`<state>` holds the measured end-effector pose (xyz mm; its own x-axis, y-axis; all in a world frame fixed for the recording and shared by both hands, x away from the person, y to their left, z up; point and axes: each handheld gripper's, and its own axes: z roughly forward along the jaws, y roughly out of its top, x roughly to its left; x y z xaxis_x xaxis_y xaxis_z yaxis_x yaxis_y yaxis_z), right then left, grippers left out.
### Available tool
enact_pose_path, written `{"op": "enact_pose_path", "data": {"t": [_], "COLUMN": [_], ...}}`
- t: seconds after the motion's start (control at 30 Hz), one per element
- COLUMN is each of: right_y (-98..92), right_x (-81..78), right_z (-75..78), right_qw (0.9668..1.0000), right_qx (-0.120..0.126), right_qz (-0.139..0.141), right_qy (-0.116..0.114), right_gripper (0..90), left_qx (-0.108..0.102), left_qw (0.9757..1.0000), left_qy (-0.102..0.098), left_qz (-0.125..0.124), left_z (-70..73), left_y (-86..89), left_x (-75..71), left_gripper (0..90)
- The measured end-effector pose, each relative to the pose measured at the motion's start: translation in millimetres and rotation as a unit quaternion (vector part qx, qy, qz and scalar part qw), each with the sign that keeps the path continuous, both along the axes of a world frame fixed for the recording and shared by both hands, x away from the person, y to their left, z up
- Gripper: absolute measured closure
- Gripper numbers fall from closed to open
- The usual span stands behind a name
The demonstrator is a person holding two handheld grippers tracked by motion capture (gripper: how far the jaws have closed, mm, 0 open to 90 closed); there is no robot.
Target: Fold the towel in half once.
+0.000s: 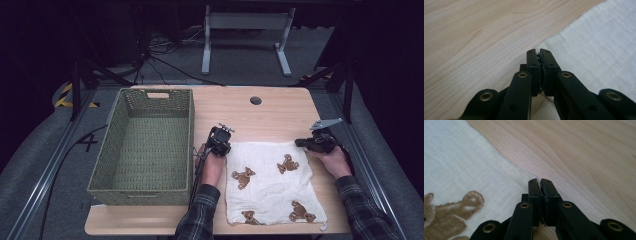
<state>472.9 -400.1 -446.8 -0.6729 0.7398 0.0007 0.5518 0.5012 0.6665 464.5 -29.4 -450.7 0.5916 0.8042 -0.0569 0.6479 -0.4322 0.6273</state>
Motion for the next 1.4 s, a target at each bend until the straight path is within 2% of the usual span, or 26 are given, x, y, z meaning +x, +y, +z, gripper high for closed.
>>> {"op": "enact_pose_path", "data": {"t": [0.1,0.17,0.27,0.3,0.33,0.43,0.53,0.6,0.63,0.83,0.87,1.07,1.13,1.4], "right_y": [-4.8,-12.8,-18.7,-19.9,-19.3,-17.4,-17.3,-20.1,-21.8,-20.8,-20.8,-22.2,-22.9,-28.2], "right_x": [2.1,5.3,8.2,9.6,10.5,10.9,8.7,5.8,4.6,-10.5,-13.9,-37.8,-45.6,-75.8], "right_z": [5.1,13.8,25.5,29.4,32.2,38.6,41.7,45.3,46.6,46.5,46.8,43.6,41.3,37.8], "right_qw": [0.9999,0.9992,0.9978,0.9971,0.9967,0.9956,0.9953,0.9943,0.9941,0.9955,0.9956,0.9966,0.9971,0.9976], "right_qx": [0.0,0.02,0.031,0.041,0.04,0.048,0.042,0.05,0.057,0.047,0.047,0.047,0.043,0.049], "right_qz": [-0.009,-0.025,-0.038,-0.038,-0.041,-0.041,-0.043,-0.042,-0.041,-0.029,-0.027,-0.012,-0.008,0.002], "right_qy": [-0.01,-0.024,-0.044,-0.052,-0.057,-0.069,-0.076,-0.084,-0.083,-0.077,-0.077,-0.066,-0.062,-0.048], "right_gripper": [87.4,87.7,87.9,87.9,87.9,88.0,87.9,87.9,87.9,87.9,87.9,87.9,87.9,87.9], "left_qx": [-0.012,-0.017,-0.019,-0.019,-0.023,-0.029,-0.028,-0.037,-0.037,-0.023,-0.025,-0.015,-0.018,0.005], "left_qw": [0.9999,0.9997,0.9992,0.9992,0.9988,0.998,0.9975,0.9972,0.9973,0.998,0.998,0.9981,0.9983,0.9978], "left_qy": [-0.009,-0.017,-0.032,-0.032,-0.041,-0.055,-0.063,-0.063,-0.061,-0.058,-0.058,-0.059,-0.056,-0.066], "left_qz": [0.002,0.006,0.011,0.011,0.012,0.017,0.018,0.017,0.015,0.007,0.004,0.001,-0.002,-0.008], "left_z": [6.6,11.7,23.4,23.4,30.6,40.0,45.4,49.7,50.2,48.9,48.9,47.6,45.5,39.7], "left_y": [-4.6,-6.2,-8.2,-8.2,-8.7,-7.4,-6.0,-3.3,-3.1,-0.5,0.7,2.2,1.5,-2.4], "left_x": [8.5,14.3,21.0,21.0,23.6,26.0,25.6,23.2,21.4,1.6,-1.8,-24.8,-31.5,-64.4], "left_gripper": [86.8,86.8,86.8,86.8,86.8,86.8,86.8,86.8,86.8,86.8,86.8,86.9,86.8,86.8]}}
